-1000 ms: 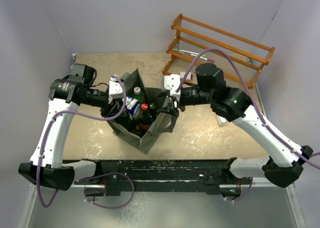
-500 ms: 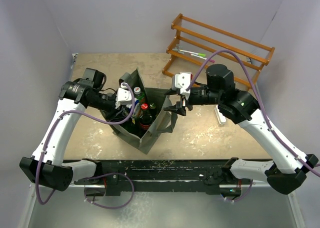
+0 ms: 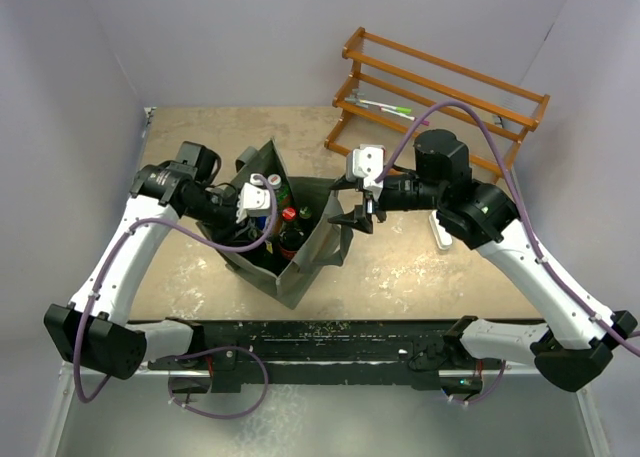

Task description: Place the beverage into the canvas bag

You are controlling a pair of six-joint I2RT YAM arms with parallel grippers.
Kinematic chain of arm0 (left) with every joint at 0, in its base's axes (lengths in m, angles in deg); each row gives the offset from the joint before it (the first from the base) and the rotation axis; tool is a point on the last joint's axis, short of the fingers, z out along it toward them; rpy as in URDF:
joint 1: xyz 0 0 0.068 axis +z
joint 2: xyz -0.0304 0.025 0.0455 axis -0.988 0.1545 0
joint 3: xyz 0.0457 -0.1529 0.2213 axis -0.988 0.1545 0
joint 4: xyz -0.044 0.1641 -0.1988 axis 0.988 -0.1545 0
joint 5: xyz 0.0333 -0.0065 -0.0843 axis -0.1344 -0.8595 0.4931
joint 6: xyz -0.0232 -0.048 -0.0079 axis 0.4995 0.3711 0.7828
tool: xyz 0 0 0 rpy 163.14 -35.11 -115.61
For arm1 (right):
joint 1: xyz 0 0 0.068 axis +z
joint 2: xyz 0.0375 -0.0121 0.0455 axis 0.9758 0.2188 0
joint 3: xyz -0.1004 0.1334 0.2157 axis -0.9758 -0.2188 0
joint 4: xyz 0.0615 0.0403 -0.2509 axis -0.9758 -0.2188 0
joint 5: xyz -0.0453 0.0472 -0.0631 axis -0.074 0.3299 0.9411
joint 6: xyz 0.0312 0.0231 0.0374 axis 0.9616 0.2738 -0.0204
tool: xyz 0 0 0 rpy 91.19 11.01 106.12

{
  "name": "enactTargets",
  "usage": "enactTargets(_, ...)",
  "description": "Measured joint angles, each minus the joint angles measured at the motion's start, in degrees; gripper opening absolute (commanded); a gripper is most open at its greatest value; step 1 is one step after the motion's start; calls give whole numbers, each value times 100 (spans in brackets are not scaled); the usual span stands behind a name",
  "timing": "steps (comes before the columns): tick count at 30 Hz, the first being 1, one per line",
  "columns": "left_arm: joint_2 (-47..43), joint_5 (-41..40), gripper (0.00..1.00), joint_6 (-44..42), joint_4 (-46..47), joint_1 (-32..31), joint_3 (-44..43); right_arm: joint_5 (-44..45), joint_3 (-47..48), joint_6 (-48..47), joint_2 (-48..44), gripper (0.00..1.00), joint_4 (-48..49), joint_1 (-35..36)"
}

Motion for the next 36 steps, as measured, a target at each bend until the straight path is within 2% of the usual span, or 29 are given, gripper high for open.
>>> enactTargets(15, 243, -444, 8, -111, 118, -411, 186, -105, -125, 44, 2, 64, 103, -39)
enactTargets(25, 243, -673, 20, -107, 247, -590, 356, -103, -131, 42, 2, 65, 107, -39)
enactTargets(36, 260, -990, 40, -111, 297, -614, 623, -76, -232, 37, 0, 66, 105, -81)
